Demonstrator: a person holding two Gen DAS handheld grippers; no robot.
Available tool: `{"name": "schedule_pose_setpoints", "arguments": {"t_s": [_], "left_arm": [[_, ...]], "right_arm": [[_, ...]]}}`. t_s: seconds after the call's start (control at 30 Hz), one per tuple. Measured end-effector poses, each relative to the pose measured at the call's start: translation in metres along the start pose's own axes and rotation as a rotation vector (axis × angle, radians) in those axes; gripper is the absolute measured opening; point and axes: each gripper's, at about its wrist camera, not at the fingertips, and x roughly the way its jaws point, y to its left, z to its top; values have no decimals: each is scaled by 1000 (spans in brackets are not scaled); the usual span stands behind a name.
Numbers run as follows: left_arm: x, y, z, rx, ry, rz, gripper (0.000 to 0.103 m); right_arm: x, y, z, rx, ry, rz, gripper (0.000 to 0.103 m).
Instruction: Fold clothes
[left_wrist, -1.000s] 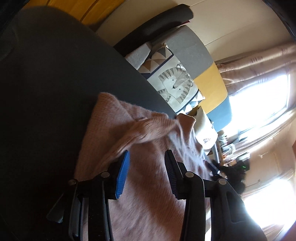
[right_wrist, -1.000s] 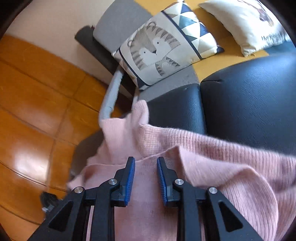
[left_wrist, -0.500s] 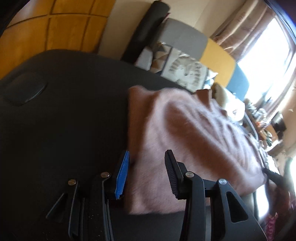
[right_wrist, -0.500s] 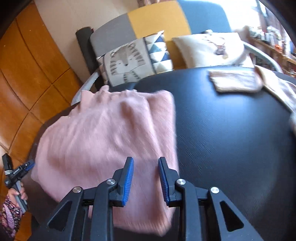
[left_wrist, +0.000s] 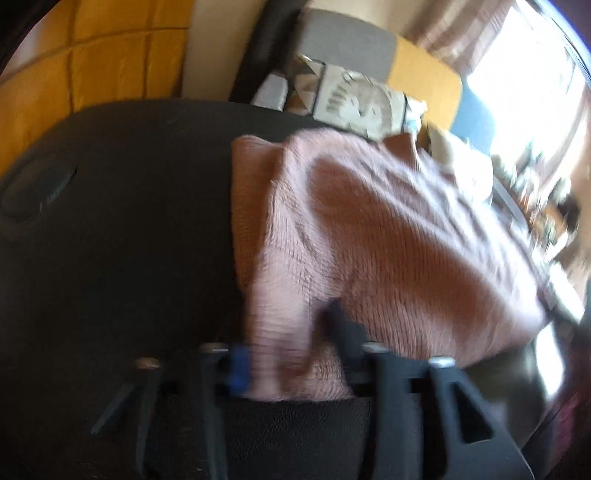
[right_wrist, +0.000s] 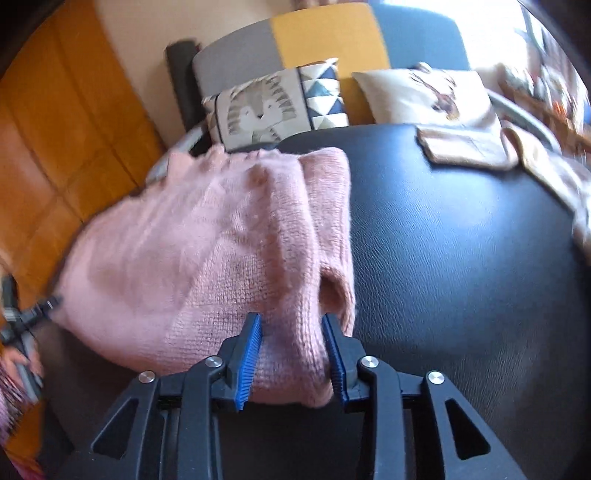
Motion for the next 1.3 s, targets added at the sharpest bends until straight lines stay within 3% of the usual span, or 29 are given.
{"name": "schedule_pose_setpoints", "arguments": {"t_s": [0.07, 0.17, 0.4, 0.63, 0.7, 0.83, 0.97, 1.0, 1.07, 1.3], "left_arm": [[-9, 2, 0, 9, -3, -3, 17], [-20, 15, -2, 0, 9, -27, 11], [-58, 22, -32, 126, 54, -50, 10], [-74, 24, -58, 155, 83, -66, 10], [-77, 21, -55, 135, 92, -89, 12], [-92, 16, -45, 75, 13, -105, 13], [-78, 6, -42, 8, -17, -89, 30], [-72, 2, -42, -5, -12, -79, 30], [-61, -3, -46, -4, 4, -9, 30], [-51, -22, -57, 104, -34, 114, 31]], "right_arm": [[2, 3, 1, -24, 22, -11, 11], [-6, -5, -5, 31, 52, 28, 7], [-37, -19, -56, 190, 146, 227, 7], [-69, -31, -99, 267, 150, 255, 6], [-69, -32, -98, 292, 117, 280, 11], [-73, -27, -91, 289, 58, 326, 24], [-72, -11, -75, 188, 55, 258, 25], [-73, -6, -71, 158, 56, 236, 25], [-76, 5, -62, 100, 58, 191, 7], [-84, 23, -39, -62, 32, 31, 5]]}}
